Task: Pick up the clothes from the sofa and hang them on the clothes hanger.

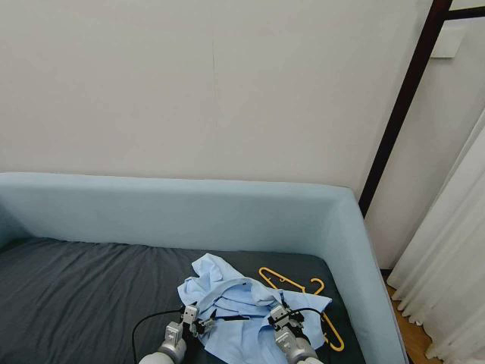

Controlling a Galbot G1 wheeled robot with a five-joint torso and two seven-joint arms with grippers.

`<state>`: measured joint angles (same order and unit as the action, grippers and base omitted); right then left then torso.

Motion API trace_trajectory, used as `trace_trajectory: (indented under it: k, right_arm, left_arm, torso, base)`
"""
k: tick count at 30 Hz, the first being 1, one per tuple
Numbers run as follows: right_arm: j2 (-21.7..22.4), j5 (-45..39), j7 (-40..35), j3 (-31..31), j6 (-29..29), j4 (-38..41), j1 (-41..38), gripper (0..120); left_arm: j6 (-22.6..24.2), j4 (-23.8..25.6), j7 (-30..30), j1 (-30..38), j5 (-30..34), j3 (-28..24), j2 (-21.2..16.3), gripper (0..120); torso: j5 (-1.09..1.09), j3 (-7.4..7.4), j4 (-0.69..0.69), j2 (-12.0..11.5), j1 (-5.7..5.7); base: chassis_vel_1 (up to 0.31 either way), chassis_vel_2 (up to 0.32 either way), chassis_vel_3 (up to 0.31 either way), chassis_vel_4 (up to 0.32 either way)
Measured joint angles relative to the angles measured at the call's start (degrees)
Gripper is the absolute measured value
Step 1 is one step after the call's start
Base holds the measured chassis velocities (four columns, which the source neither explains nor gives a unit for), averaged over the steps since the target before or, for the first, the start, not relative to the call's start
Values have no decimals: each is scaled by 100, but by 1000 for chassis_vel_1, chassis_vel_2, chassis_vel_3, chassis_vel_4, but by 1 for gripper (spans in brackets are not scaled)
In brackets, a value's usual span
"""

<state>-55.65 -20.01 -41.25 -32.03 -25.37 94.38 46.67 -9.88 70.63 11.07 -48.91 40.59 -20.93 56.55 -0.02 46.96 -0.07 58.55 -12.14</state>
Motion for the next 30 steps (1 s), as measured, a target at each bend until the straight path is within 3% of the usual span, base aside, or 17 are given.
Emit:
trace_trajectory:
  k: [2, 6, 21, 30]
  right_arm:
    - [0, 1, 2, 5, 3, 0, 1, 0]
    - [0, 3, 5, 12, 7, 0, -10, 0]
    - [-9, 7, 9, 11, 16, -19, -5, 0]
    - [-30, 38, 73, 189, 111, -17, 107, 0]
  left_arm:
    - [0, -19, 0, 2, -11, -8, 16, 72]
    - [-1, -39, 22, -8, -55, -6, 62, 53]
    - [-94, 65, 33, -136, -210, 52, 29, 1]
    - [-149, 305, 81, -279, -300, 315, -113, 0]
  torso:
    - [-1, 0, 0, 0, 0]
    - [-1, 0, -1, 0, 0]
    - [-1, 0, 0, 0, 0]
    - [-2, 0, -1, 0, 1]
  base:
    - [0, 0, 0, 0]
    - [0, 0, 0, 0]
    - [0, 0, 0, 0]
    - [0, 0, 0, 0]
